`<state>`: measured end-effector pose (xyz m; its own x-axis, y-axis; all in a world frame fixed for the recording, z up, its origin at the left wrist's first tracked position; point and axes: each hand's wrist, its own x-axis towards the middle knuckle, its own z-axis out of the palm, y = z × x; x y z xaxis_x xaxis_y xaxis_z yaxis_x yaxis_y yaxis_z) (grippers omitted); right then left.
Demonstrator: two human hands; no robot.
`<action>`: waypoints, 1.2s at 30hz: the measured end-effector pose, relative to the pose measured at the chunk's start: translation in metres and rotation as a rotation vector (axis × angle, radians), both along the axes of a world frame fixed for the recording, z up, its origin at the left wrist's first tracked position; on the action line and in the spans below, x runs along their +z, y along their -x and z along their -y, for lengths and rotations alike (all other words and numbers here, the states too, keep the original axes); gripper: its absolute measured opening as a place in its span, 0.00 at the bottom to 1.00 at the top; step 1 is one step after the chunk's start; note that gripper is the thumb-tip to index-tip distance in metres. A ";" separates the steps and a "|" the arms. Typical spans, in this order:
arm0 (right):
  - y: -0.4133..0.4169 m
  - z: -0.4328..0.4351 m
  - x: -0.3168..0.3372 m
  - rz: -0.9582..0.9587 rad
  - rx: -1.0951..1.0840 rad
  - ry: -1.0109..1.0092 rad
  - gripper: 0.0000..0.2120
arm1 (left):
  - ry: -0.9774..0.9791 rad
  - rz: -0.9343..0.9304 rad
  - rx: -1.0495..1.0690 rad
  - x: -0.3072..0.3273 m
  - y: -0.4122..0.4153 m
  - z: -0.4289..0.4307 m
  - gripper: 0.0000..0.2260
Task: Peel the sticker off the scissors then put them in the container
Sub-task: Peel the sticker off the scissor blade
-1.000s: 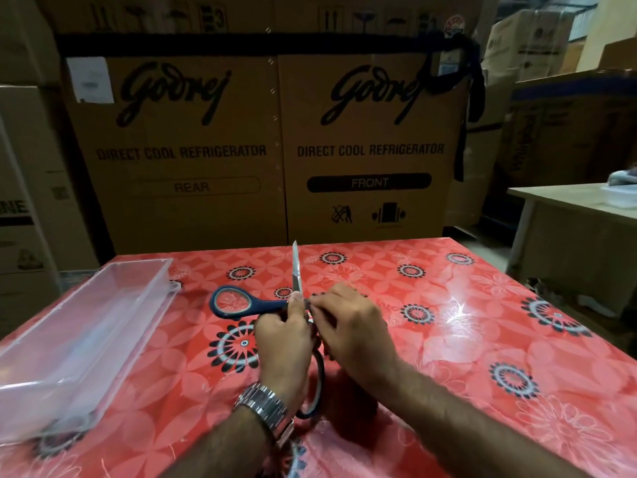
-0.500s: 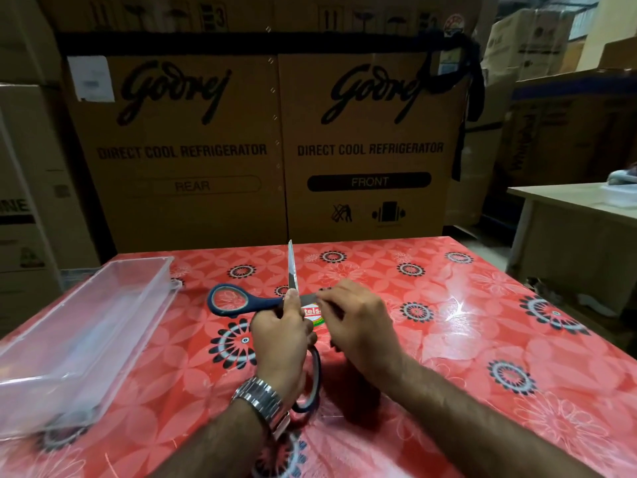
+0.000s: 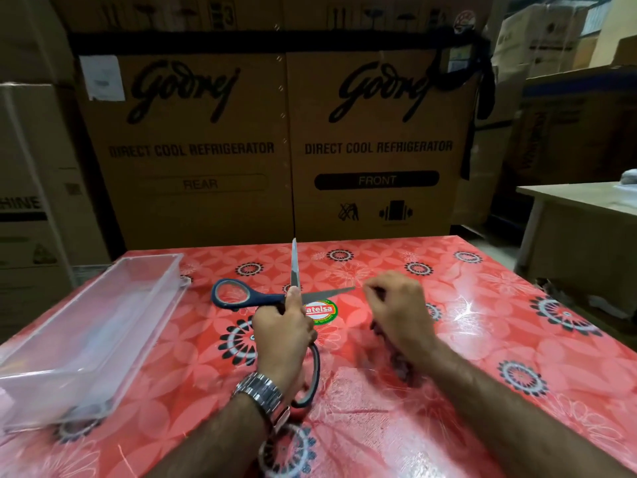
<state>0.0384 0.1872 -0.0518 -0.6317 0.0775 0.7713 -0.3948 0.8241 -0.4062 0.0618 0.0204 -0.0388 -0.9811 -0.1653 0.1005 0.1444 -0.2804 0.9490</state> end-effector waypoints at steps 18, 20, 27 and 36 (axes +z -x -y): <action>-0.029 0.019 0.017 -0.202 0.330 -0.304 0.15 | 0.603 -0.078 -0.319 0.014 -0.002 0.012 0.13; -0.030 0.018 0.018 -0.226 0.294 -0.316 0.14 | 0.614 -0.085 -0.314 0.015 -0.002 0.013 0.12; -0.017 0.007 0.021 -0.213 0.143 -0.257 0.04 | 0.556 -0.030 -0.361 0.017 -0.008 0.016 0.10; -0.018 0.010 0.018 -0.192 0.198 -0.281 0.04 | 0.501 0.029 -0.407 0.016 -0.005 0.015 0.12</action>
